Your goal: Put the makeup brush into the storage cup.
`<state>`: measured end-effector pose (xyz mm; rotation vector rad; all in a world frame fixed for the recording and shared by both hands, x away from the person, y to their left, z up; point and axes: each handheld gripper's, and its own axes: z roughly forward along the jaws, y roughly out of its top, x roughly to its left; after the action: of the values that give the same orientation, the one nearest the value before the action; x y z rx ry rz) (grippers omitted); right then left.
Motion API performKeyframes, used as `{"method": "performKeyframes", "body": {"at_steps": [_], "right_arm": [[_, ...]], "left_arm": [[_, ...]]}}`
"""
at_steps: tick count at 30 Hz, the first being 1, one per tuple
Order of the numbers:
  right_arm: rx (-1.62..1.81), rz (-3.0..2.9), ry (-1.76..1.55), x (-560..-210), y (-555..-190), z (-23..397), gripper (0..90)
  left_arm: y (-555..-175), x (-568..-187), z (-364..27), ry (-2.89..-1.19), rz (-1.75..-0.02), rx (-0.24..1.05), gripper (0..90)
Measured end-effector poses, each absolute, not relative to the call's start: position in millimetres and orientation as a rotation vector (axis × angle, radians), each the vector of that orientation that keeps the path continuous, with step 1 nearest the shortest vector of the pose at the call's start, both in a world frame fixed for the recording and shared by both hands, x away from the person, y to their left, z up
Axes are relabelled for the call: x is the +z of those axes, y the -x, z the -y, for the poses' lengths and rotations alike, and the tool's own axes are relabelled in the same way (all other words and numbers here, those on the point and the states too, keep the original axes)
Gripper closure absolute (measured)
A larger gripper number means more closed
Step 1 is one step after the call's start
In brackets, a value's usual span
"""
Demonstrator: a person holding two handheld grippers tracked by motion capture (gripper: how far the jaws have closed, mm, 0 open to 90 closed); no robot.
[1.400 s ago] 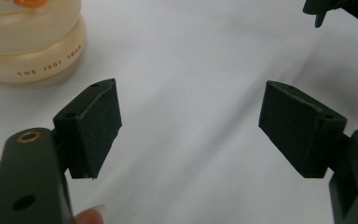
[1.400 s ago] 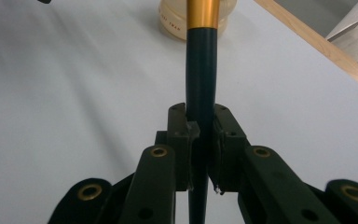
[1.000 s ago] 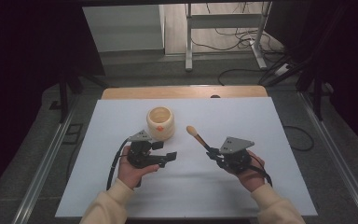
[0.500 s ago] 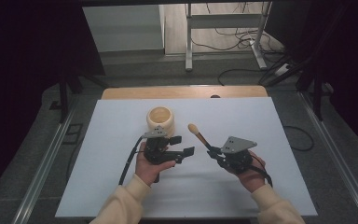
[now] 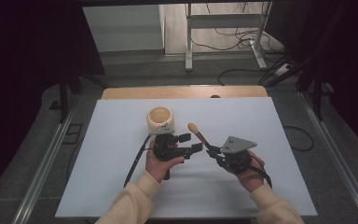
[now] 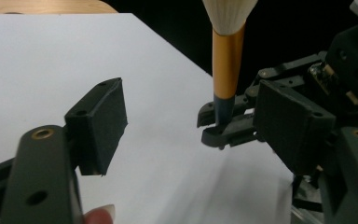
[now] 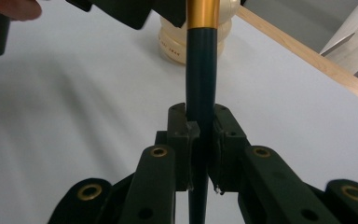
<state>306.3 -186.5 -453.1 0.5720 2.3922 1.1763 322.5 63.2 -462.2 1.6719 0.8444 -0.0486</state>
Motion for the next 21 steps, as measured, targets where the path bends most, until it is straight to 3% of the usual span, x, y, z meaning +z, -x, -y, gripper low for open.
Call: {"method": "performKeyframes", "body": {"at_steps": [8,16,21], "right_arm": [[1.186,-2.385,-0.567,-453.6,-305.9,184.5,80.5],[1.189,-2.401,-0.553,-455.3,-305.2,182.5,80.5],[1.206,-2.396,-0.547,-455.0,-304.4,182.3,80.3]], "left_arm": [[-325.8,-460.7,-56.2,-1.631,-0.807,-0.074,42.4],[-326.5,-457.2,-56.7,-1.576,-0.772,-0.118,76.5],[-326.6,-455.4,-57.9,-1.583,-0.765,-0.132,78.4]]}}
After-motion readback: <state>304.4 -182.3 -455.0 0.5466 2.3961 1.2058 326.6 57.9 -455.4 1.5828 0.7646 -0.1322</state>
